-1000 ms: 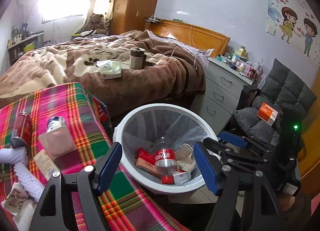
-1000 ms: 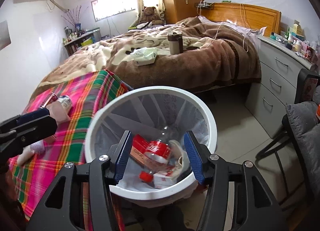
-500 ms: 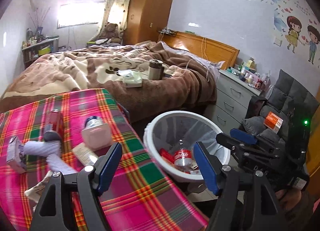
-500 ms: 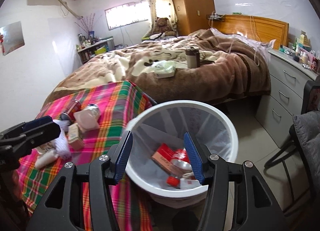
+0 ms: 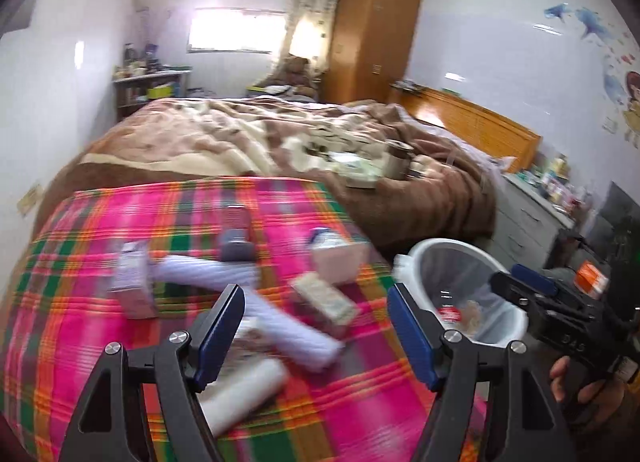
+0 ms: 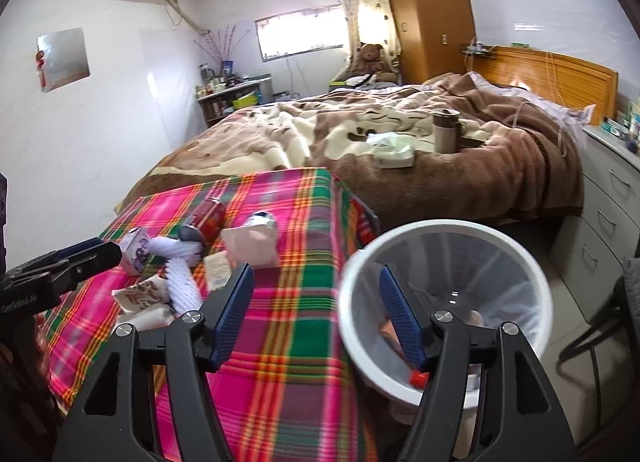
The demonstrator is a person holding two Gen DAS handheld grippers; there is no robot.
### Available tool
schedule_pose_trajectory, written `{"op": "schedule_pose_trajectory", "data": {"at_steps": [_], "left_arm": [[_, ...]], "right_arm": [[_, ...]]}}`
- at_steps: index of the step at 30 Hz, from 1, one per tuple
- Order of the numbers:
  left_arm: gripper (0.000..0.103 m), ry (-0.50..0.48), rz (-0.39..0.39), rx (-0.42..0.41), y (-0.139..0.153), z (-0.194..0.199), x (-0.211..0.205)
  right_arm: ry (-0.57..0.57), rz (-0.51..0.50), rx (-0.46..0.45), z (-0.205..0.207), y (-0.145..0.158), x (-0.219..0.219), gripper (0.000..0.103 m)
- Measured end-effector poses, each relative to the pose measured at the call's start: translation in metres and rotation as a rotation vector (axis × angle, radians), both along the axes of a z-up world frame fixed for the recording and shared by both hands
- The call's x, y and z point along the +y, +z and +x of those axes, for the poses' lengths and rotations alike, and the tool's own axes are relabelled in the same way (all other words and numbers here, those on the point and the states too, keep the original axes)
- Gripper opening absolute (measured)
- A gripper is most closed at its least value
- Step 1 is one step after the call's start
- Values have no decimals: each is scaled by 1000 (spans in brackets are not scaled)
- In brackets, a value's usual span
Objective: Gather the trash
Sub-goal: 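Move both tools back to the bed, left tool toward the grey milk carton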
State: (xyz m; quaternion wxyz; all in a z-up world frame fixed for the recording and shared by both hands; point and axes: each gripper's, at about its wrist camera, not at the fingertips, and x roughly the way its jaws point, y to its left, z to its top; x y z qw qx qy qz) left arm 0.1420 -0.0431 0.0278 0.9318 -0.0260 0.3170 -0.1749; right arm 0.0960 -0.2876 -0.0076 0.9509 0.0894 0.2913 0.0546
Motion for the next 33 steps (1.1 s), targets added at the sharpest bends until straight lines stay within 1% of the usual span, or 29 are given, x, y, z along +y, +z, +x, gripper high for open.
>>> {"op": "schedule_pose_trajectory", "data": {"at_steps": [2, 7, 8, 12, 15, 18, 21, 26, 27, 28, 29, 30, 33], "left_arm": [[73, 51, 20, -4, -1, 3, 19], [73, 125, 8, -3, -4, 14, 59], [73, 139, 8, -1, -5, 18, 65], [73, 200, 23, 23, -17, 33, 94], [73, 212, 14, 50, -26, 45, 108], [73, 221, -3, 68, -36, 56, 119], [73, 238, -5, 91, -44, 69, 127], [73, 247, -25, 98, -50, 86, 133], [73, 249, -28, 101, -51, 89, 134], [73, 249, -26, 104, -53, 92, 134], [73, 251, -23, 106, -54, 94, 135], [73, 256, -25, 105, -54, 96, 136], [75, 250, -42, 118, -58, 104, 138]], "right_arm": [[11, 1, 7, 5, -1, 7, 67], [33, 0, 30, 23, -9, 24, 67], [41, 1, 46, 29, -11, 28, 67], [47, -25, 74, 47, -19, 40, 67], [37, -47, 97, 61, -25, 44, 67], [52, -21, 126, 72, -31, 44, 67], [43, 9, 148, 82, -34, 45, 67], [56, 40, 143, 99, -34, 59, 67], [61, 48, 148, 103, -35, 62, 68], [74, 54, 153, 106, -37, 66, 74], [86, 53, 160, 109, -39, 70, 77], [91, 38, 170, 111, -42, 75, 79], [88, -46, 184, 116, -47, 87, 79]]}}
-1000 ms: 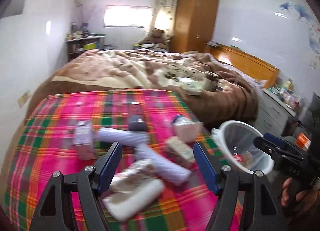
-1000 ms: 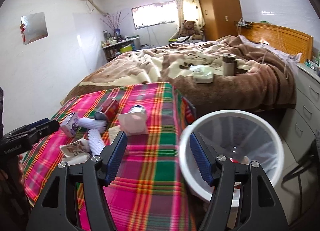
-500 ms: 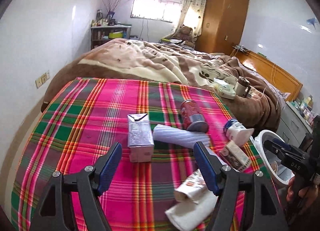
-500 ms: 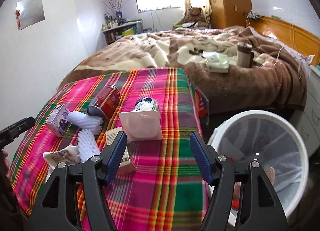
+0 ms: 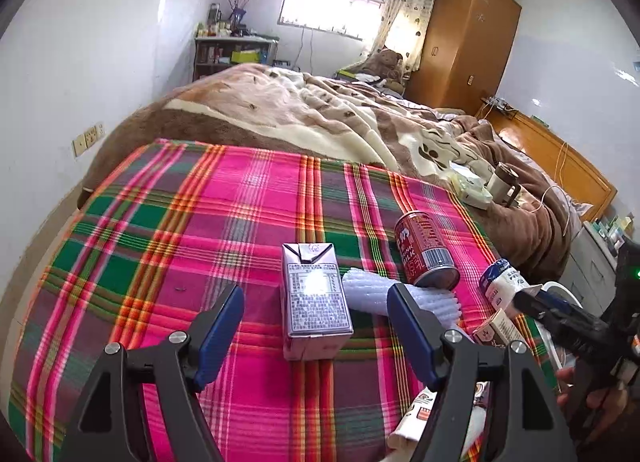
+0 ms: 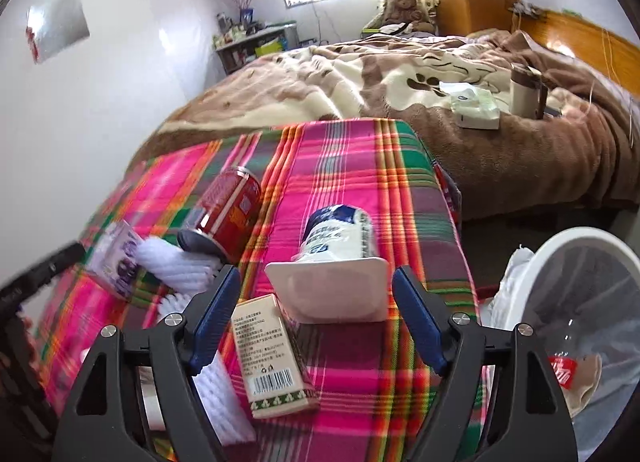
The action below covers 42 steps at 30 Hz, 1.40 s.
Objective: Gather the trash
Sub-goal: 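Move both tools back to the bed, left tool toward the grey milk carton, then grasp the grey milk carton with the left tool while the right tool grasps the white plastic container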
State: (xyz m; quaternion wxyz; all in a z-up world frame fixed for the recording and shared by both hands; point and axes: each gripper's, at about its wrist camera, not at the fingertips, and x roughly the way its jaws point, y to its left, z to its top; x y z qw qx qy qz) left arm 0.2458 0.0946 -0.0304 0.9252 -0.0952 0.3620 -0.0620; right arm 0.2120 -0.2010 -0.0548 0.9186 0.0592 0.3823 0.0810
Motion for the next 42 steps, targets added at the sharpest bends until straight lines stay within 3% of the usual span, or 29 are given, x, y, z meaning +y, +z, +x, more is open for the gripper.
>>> {"op": "schedule_pose_trajectory", "data": {"at_steps": [5, 15, 20, 21, 26, 28, 35, 42], "left_arm": [[75, -18, 17, 35, -13, 10, -5], [75, 28, 90, 70, -30, 25, -6], [75, 36, 76, 64, -33, 26, -6], [74, 42, 81, 59, -33, 26, -5], [54, 42, 89, 76, -37, 28, -7], [38, 42, 97, 73, -37, 28, -8], [38, 37, 106, 35, -29, 18, -9], [38, 28, 115, -34, -1, -11, -16]], "right_arm": [[-21, -94, 26, 10, -6, 3, 79], [-70, -50, 34, 16, -8, -7, 79], [-82, -29, 37, 18, -12, -10, 75], [-85, -29, 35, 18, -12, -10, 64], [-90, -15, 29, 16, -11, -11, 64], [-94, -10, 24, 16, -11, -12, 64], [-98, 8, -19, 5, -3, -14, 64], [-114, 27, -82, -15, 16, -22, 64]]}}
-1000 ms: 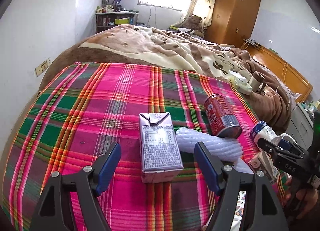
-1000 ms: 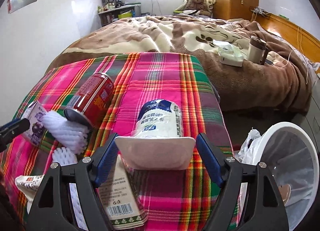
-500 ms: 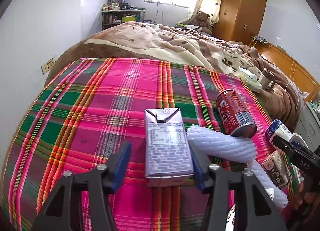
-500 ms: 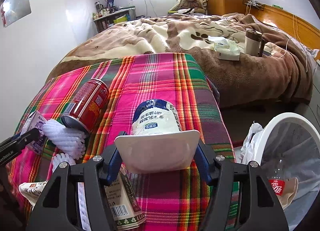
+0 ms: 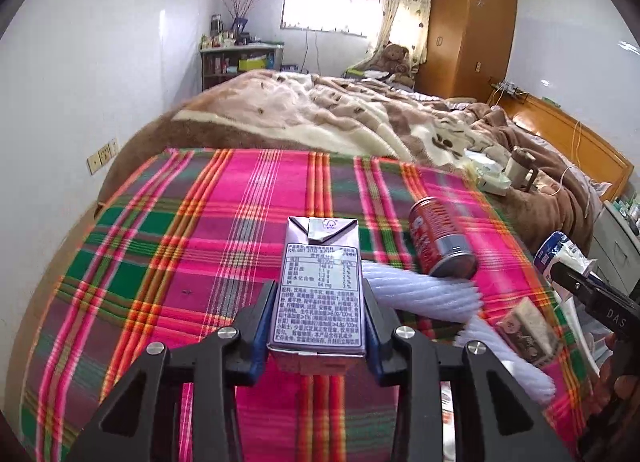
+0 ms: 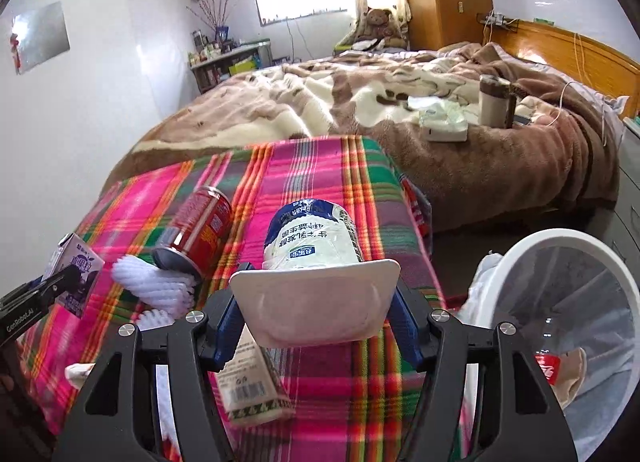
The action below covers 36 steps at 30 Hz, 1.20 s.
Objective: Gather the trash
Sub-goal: 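Grasp the grey milk carton with the left tool while the right tool grasps the white plastic container, then carry the carton and container over the white bin and open both tools to drop them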
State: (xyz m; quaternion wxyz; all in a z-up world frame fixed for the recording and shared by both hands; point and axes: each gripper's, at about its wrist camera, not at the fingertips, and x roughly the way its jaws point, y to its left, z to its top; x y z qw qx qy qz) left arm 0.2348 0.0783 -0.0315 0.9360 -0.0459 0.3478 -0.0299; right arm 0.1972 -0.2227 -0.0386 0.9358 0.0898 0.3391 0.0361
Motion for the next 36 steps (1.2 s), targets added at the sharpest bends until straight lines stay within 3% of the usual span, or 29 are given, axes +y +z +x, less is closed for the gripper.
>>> {"op": "schedule_pose_trajectory", "data": {"at_steps": [15, 25, 36], "left_arm": [[39, -94, -6, -129, 60, -73, -47], [39, -178, -17, -170, 78, -108, -83], [39, -341, -30, -194, 86, -132, -154]], "right_arm": [[-21, 36, -102, -54, 36, -24, 64], [-57, 47, -144, -95, 48, -48, 64], [-152, 36, -163, -130, 52, -96, 64]]}}
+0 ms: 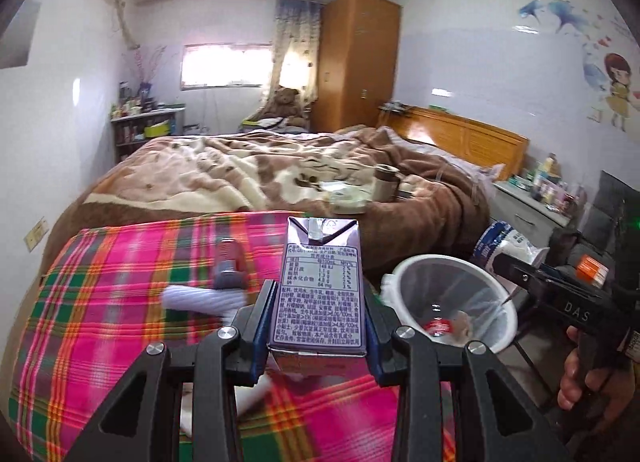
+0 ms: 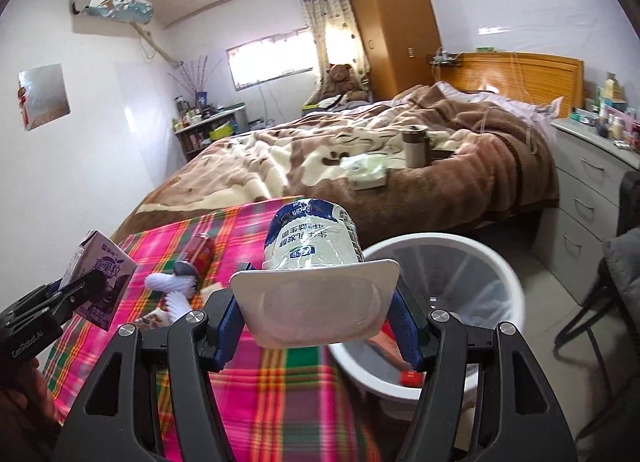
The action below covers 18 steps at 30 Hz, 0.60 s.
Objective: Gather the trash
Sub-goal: 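Carry the carton and container over the white bin and open both tools to drop them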
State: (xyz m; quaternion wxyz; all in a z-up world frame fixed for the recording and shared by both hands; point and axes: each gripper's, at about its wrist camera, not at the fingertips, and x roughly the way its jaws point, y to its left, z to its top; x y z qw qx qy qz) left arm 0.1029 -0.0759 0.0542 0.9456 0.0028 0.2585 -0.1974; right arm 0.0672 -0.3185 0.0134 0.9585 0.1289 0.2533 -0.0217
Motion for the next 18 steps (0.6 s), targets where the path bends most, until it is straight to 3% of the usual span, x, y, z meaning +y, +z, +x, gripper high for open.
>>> {"op": "schedule_pose_trajectory", "data": {"at_steps": [18], "left_arm": [[39, -207, -5, 57, -21, -11, -112]], "right_arm": [[-89, -9, 90, -8, -23, -58, 64]]}}
